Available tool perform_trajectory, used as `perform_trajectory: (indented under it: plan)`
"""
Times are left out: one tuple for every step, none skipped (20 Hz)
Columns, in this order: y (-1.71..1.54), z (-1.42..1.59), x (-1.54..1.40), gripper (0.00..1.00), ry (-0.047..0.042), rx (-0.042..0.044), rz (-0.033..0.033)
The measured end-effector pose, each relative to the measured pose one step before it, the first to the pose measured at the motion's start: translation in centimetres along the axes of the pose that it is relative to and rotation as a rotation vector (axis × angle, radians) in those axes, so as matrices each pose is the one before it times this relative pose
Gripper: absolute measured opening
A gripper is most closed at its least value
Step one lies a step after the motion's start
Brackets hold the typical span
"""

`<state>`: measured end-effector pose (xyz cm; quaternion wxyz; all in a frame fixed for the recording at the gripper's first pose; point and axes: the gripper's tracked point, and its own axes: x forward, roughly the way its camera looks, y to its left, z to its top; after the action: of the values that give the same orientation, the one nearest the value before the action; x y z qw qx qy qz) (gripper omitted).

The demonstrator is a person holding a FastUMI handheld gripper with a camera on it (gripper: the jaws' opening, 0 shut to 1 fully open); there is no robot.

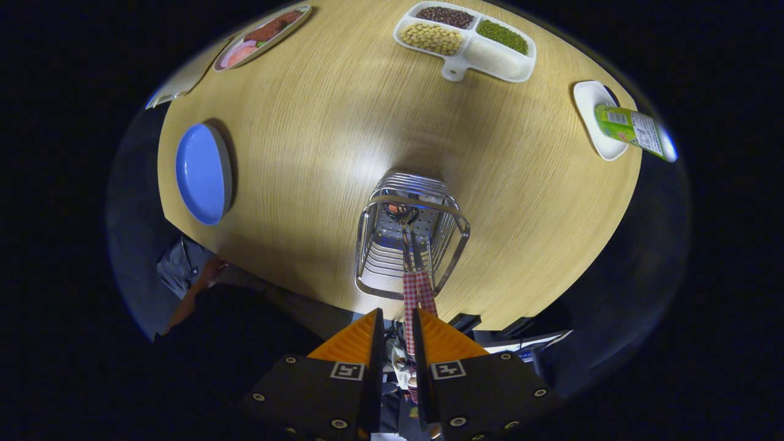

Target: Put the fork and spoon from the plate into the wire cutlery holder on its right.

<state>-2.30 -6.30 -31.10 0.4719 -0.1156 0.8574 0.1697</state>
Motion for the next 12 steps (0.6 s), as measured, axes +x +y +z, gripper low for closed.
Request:
perform_trajectory:
  plan:
    - [0.051,0.106,-0.383,0.27,-0.03835,0.00282,0.00479]
    - [-0.380,0.378,-0.145,0.29,-0.05621,-0.00246,-0.02132]
    - [-0.449,-0.012,-0.099,0.38,-0.04776,-0.00255,-0.02736]
    - [-0.379,-0.062,-0.375,0.42,-0.04336,0.00174,-0.02937]
    - [0.111,0.259,-0.133,0.54,-0.05347,0.01570,-0.00341]
    - [0.338,-0.064,-0.181,0.57,-0.04206,0.02534,0.00374]
    - [0.441,0.061,-0.269,0.60,-0.04508,0.03329,0.01264]
    - [0.193,0.289,-0.350,0.61,-0.05286,0.03196,0.00638]
    - [-0.031,0.337,-0.533,0.62,-0.05321,0.02315,-0.00127]
    - [0.000,0.622,-0.631,0.64,-0.06519,0.02159,-0.00272]
    - [0.143,0.582,-0.635,0.66,-0.06640,0.01868,0.00187]
    - [0.120,0.956,-0.660,0.68,-0.07745,0.01894,0.00397]
